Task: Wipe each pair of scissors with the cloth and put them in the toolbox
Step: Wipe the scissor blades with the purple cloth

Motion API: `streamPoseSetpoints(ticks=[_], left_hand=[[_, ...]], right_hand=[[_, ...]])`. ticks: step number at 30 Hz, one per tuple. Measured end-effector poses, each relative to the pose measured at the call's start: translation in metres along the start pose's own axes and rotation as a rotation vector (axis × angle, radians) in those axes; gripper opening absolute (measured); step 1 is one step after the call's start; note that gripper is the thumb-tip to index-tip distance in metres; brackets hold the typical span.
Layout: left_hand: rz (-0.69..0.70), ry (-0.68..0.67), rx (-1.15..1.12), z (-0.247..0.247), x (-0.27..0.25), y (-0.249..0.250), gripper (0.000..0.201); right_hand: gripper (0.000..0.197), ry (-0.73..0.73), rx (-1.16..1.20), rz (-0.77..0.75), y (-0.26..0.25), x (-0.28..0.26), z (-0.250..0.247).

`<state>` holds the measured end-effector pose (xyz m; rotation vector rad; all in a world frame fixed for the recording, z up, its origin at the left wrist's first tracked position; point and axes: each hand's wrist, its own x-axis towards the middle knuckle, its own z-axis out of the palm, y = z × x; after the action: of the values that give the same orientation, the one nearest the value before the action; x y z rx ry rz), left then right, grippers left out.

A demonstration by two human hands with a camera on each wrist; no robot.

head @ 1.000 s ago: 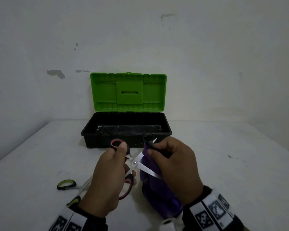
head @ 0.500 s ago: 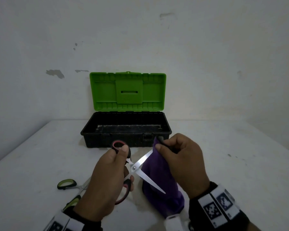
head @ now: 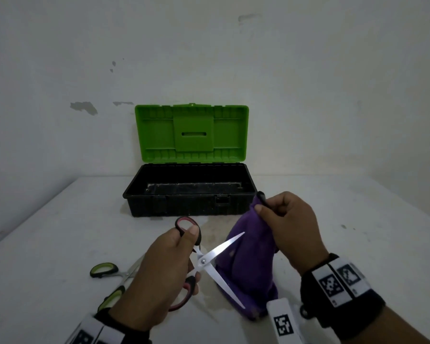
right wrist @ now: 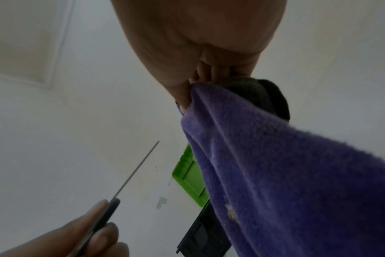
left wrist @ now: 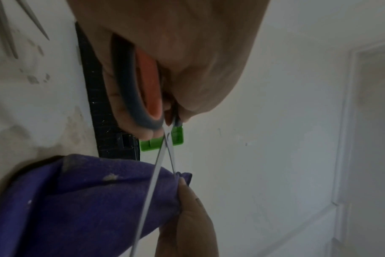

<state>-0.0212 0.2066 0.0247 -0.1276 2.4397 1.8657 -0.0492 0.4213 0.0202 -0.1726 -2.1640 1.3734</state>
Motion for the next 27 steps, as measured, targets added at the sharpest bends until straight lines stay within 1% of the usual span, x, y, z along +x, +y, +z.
streamPoseSetpoints(ticks=[3, 6, 9, 12, 14, 16, 18, 19, 21, 23, 25, 26, 27], left_hand=[[-0.014, -0.092, -0.009, 0.002, 0.003, -0.004, 0.042], [0.032, -0.148, 0.064, 0.006, 0.007, -0.006, 0.047], [0.065, -0.143, 0.100, 0.010, 0.012, -0.005, 0.048], [0.089, -0.126, 0.116, 0.009, 0.016, -0.004, 0.047], [0.111, -0.116, 0.111, 0.008, 0.019, -0.003, 0.045], [0.118, -0.103, 0.082, 0.007, 0.020, 0.000, 0.045], [0.129, -0.106, 0.071, 0.007, 0.020, 0.001, 0.044], [0.146, -0.112, 0.081, 0.008, 0.020, 0.001, 0.043], [0.184, -0.124, 0.096, 0.008, 0.020, 0.001, 0.041], [0.204, -0.136, 0.104, 0.009, 0.019, 0.001, 0.040], [0.219, -0.147, 0.106, 0.010, 0.019, 0.002, 0.041], [0.225, -0.152, 0.106, 0.011, 0.019, 0.002, 0.041], [0.234, -0.155, 0.103, 0.011, 0.019, 0.003, 0.041]], right_hand=[[0.012, -0.080, 0.002, -0.048, -0.006, 0.005, -0.001], [0.013, -0.179, 0.012, -0.142, -0.016, 0.005, 0.005], [0.022, -0.310, 0.034, -0.253, -0.026, -0.005, 0.009], [0.025, -0.502, 0.064, -0.299, -0.027, -0.023, 0.010], [0.022, -0.605, 0.009, -0.343, -0.023, -0.035, 0.007], [0.019, -0.663, -0.076, -0.423, -0.020, -0.043, 0.000], [0.023, -0.713, -0.155, -0.501, -0.019, -0.047, -0.010], [0.026, -0.737, -0.168, -0.516, -0.021, -0.049, -0.014], [0.026, -0.748, -0.074, -0.485, -0.023, -0.049, -0.020], [0.016, -0.658, -0.013, -0.446, -0.022, -0.043, -0.020], [0.006, -0.552, -0.115, -0.437, -0.020, -0.034, -0.017], [0.008, -0.537, -0.217, -0.442, -0.020, -0.030, -0.015], [0.013, -0.557, -0.312, -0.453, -0.020, -0.027, -0.013]])
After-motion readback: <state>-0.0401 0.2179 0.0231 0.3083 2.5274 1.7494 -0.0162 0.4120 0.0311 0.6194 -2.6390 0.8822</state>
